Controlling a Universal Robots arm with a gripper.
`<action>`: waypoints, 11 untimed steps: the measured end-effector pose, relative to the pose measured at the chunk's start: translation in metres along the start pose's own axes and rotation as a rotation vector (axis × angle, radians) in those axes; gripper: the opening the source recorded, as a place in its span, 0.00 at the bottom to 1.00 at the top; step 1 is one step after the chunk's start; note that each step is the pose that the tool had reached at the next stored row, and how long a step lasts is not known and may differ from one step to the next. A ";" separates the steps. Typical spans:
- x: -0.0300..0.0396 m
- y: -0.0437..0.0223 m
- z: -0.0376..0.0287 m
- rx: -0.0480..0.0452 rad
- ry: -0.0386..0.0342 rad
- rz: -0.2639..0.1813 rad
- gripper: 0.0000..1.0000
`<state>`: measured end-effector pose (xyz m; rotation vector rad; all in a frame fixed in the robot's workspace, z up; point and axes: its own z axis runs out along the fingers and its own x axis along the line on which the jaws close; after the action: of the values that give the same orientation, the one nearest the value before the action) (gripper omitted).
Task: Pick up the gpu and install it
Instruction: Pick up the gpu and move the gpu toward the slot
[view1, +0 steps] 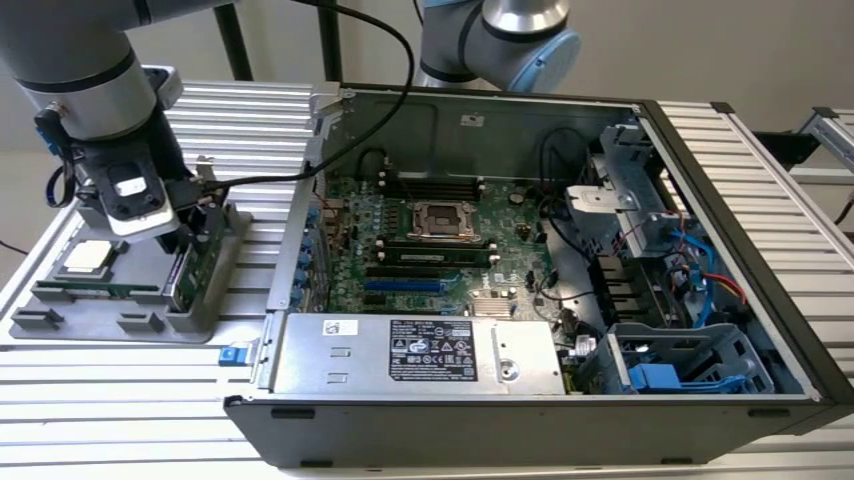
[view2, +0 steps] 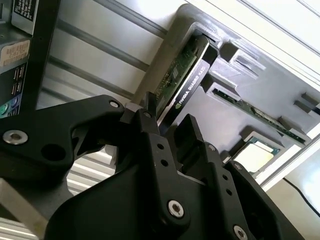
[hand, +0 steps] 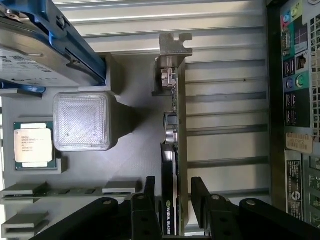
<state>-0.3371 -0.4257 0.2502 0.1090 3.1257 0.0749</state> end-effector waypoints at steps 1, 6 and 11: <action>0.0001 0.0001 0.0005 0.0000 0.0000 0.000 1.00; 0.0009 0.0010 0.0022 0.0001 -0.0001 0.000 1.00; 0.0018 0.0020 0.0039 0.0001 0.0001 0.000 1.00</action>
<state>-0.3387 -0.4234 0.2463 0.1089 3.1258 0.0747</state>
